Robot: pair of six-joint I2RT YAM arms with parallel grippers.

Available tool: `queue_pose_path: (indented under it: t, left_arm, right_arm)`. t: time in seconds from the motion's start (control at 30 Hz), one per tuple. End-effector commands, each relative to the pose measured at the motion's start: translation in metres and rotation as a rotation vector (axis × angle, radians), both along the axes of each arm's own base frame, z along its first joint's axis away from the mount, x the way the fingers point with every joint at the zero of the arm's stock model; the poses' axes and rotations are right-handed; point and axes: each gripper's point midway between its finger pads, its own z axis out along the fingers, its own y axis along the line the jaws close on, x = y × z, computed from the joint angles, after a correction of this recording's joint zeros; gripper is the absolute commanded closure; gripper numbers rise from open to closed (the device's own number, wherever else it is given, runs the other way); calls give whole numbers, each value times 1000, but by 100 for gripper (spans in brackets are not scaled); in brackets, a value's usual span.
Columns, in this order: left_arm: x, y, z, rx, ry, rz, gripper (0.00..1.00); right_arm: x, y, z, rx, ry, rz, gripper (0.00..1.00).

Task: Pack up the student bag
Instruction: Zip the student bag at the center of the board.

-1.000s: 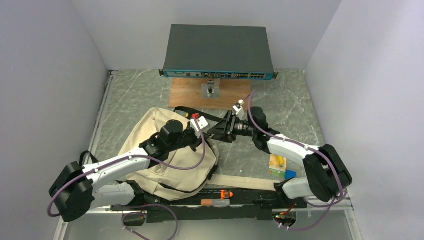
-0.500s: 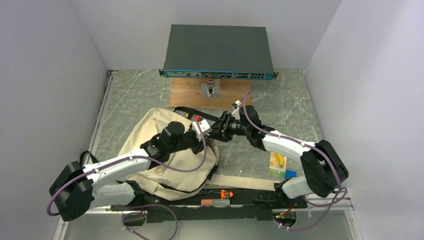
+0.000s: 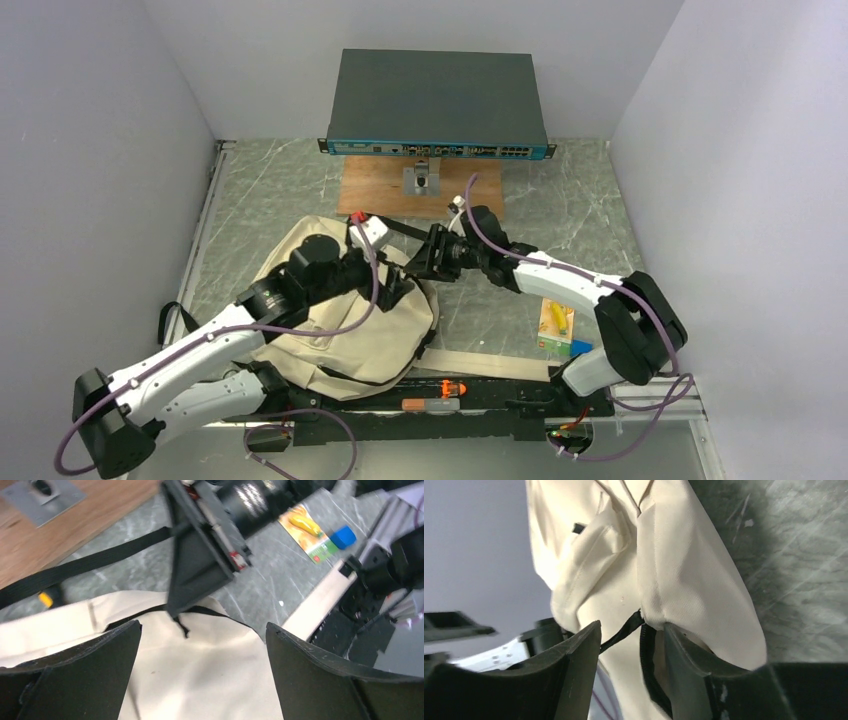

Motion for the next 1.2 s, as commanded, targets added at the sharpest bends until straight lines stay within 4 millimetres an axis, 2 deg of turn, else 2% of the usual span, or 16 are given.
queue_pose_path:
  t: [0.0, 0.1, 0.2, 0.37, 0.5, 0.63, 0.73, 0.87, 1.03, 1.13, 1.17]
  left_arm:
    - [20, 42, 8, 11, 128, 259, 2]
    - [28, 66, 9, 5, 193, 393, 6]
    - [36, 93, 15, -37, 217, 558, 5]
    - [36, 128, 27, -62, 180, 706, 3]
    - [32, 147, 41, -95, 132, 761, 1]
    - [26, 151, 46, -112, 113, 754, 0]
    - [23, 149, 43, -114, 126, 733, 0]
    - [20, 145, 36, -108, 152, 711, 0]
    - [17, 148, 34, -102, 157, 716, 0]
    - [17, 149, 31, -104, 164, 722, 0]
    - [18, 148, 30, -102, 168, 721, 0]
  right_arm:
    - [5, -7, 0, -263, -257, 64, 45]
    - [5, -22, 5, -448, -359, 61, 41]
    - [6, -32, 15, -592, -428, 59, 37]
    - [3, -26, 34, -768, -652, 117, 32]
    - [3, -16, 43, -867, -853, 182, 31]
    - [-5, 7, 49, -913, -1044, 299, 31]
    - [-5, 17, 42, -949, -1102, 348, 32]
    - [3, 25, 28, -1017, -1111, 380, 35]
    - [5, 31, 21, -1020, -1118, 397, 39]
    - [12, 29, 14, -1057, -1123, 367, 45]
    - [16, 27, 16, -1076, -1125, 333, 51]
